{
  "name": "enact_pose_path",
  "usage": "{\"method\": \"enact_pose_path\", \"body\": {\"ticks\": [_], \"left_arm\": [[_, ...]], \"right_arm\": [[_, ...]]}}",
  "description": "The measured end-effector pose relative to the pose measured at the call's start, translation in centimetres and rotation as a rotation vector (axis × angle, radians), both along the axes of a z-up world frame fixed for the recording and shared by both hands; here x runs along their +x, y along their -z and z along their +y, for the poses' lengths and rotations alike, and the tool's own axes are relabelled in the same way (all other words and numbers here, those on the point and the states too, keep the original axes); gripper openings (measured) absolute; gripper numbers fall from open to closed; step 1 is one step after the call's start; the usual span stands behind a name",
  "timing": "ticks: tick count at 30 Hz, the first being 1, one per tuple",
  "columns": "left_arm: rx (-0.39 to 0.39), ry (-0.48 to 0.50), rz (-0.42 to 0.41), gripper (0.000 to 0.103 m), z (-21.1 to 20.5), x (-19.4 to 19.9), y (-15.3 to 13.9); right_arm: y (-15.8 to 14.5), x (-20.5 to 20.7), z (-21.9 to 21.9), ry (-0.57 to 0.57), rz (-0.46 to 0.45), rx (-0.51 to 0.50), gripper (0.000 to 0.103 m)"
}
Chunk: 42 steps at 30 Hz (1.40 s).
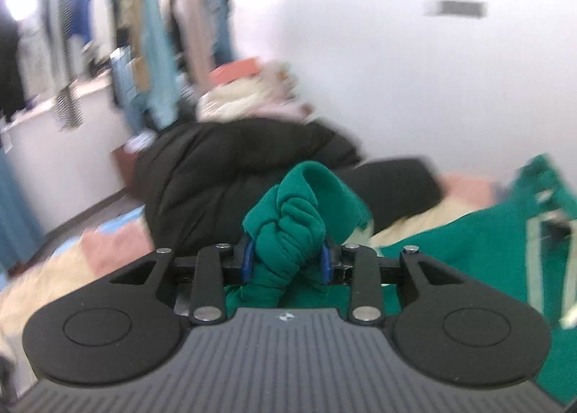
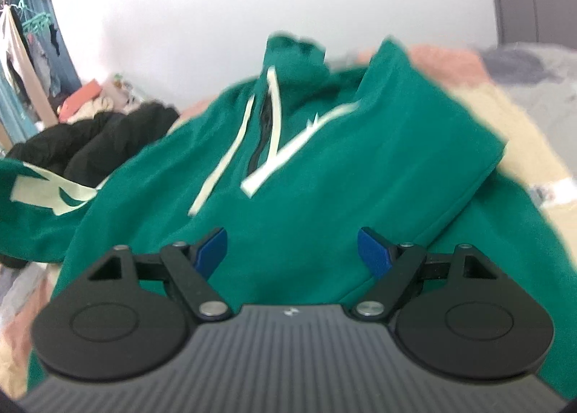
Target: Fold large clothes
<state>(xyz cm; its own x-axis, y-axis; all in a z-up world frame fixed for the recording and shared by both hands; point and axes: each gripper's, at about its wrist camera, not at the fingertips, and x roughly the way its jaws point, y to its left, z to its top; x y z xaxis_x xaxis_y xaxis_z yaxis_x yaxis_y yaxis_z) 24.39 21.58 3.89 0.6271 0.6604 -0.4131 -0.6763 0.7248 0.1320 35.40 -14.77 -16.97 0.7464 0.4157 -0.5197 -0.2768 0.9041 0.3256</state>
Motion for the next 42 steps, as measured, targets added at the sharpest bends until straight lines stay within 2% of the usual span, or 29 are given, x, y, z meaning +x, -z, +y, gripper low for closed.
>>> {"method": "enact_pose_path", "body": {"ticks": [4, 7, 11, 14, 18, 22, 24, 26, 28, 30, 33, 36, 39, 42], "left_arm": [[0.016, 0.139, -0.045, 0.038, -5.2, 1.5, -5.8], [0.025, 0.272, -0.062, 0.038, -10.6, 3.7, -9.3], [0.071, 0.447, -0.022, 0.038, -18.5, 8.2, -11.1], [0.080, 0.534, -0.011, 0.038, -23.2, 11.5, -10.3], [-0.008, 0.648, 0.039, 0.039, -28.1, 15.8, -6.3], [-0.122, 0.724, 0.098, 0.042, -30.0, 18.5, -1.6], [-0.194, 0.751, 0.127, 0.047, -30.0, 19.3, 0.5], [-0.259, 0.778, 0.149, 0.058, -29.4, 19.6, 2.3], [-0.286, 0.788, 0.156, 0.073, -28.1, 19.3, 3.5], [-0.310, 0.785, 0.143, 0.080, -25.6, 18.3, 4.2], [-0.382, 0.783, 0.097, 0.082, -20.4, 16.8, 5.1], [-0.411, 0.740, 0.070, 0.085, -15.3, 14.5, 6.2], [-0.495, 0.620, 0.068, 0.085, -9.8, 13.4, 9.4], [-0.620, 0.501, 0.063, 0.084, -4.5, 12.9, 13.2]], "right_arm": [[-1.0, -0.6, -0.6, 0.007, -0.055, 0.014, 0.081], [-1.3, -0.7, -1.3, 0.021, -0.059, 0.045, 0.081], [-1.4, -0.4, -2.6, 0.057, -0.047, 0.087, 0.081], [-1.2, -0.1, -3.8, 0.096, -0.031, 0.124, 0.081], [-0.6, -0.2, -4.9, 0.128, -0.025, 0.130, 0.081], [0.1, 0.6, -5.4, 0.143, -0.022, 0.114, 0.081], [0.6, 0.9, -5.7, 0.159, -0.013, 0.114, 0.081], [1.0, 1.1, -6.1, 0.178, -0.001, 0.107, 0.081], [1.1, 1.2, -6.6, 0.204, 0.009, 0.106, 0.081], [1.0, 1.2, -7.2, 0.230, 0.018, 0.114, 0.081], [0.6, 0.9, -7.8, 0.243, 0.013, 0.125, 0.081], [-0.2, 0.3, -7.9, 0.258, -0.009, 0.123, 0.081], [-0.7, 0.0, -7.1, 0.246, -0.044, 0.093, 0.081], [-0.5, 0.4, -5.9, 0.211, -0.040, 0.074, 0.081]]}}
